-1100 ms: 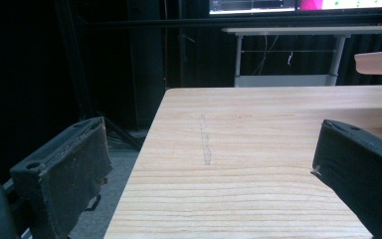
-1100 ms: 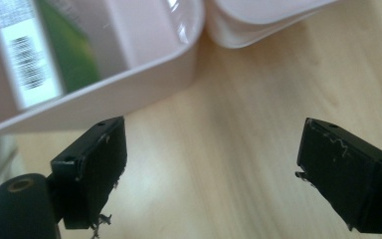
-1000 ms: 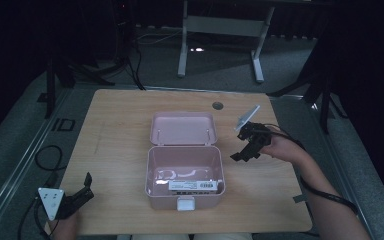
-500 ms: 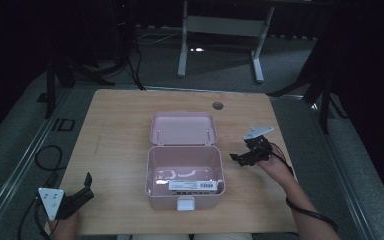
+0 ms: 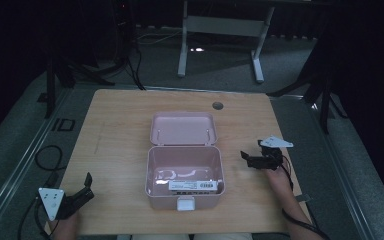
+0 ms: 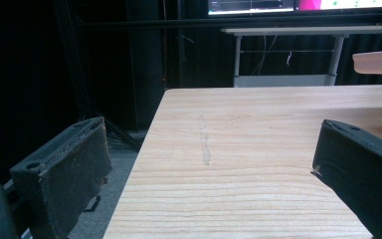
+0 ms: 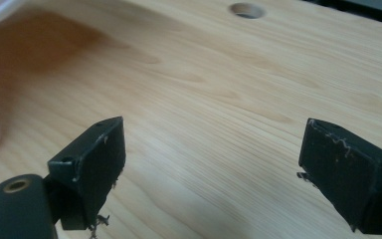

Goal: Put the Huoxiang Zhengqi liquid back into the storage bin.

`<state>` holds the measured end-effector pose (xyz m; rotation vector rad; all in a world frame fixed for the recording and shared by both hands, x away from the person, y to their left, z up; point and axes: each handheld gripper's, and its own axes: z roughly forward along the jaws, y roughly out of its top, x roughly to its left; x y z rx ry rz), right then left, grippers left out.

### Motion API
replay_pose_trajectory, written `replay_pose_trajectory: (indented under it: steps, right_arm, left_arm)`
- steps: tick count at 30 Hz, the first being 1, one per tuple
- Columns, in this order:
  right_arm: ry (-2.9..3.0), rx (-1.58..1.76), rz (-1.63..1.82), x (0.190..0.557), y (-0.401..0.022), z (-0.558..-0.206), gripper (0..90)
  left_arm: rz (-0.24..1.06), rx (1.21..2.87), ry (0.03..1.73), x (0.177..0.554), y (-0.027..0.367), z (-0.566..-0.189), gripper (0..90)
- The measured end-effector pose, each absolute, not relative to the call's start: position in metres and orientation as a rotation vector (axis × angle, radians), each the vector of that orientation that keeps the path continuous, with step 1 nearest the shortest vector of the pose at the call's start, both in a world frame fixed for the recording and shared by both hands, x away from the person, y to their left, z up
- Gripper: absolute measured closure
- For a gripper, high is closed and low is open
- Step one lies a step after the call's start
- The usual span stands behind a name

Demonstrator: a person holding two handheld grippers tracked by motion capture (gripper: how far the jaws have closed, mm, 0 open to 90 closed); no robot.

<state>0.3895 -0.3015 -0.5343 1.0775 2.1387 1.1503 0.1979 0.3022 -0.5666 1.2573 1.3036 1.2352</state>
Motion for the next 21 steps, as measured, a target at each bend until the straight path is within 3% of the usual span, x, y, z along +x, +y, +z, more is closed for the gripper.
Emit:
replay_pose_trajectory:
  steps: [13,21]
  right_arm:
    - [1.941,1.266,1.087,0.372,-0.358,-0.542,10.9]
    - [1.890,1.342,1.022,0.361,-0.372,-0.543,10.9]
  left_arm:
    - [1.236,1.256,1.306,0.198,0.302,-0.567,2.0]
    - [1.236,1.254,1.307,0.198,0.302,-0.567,2.0]
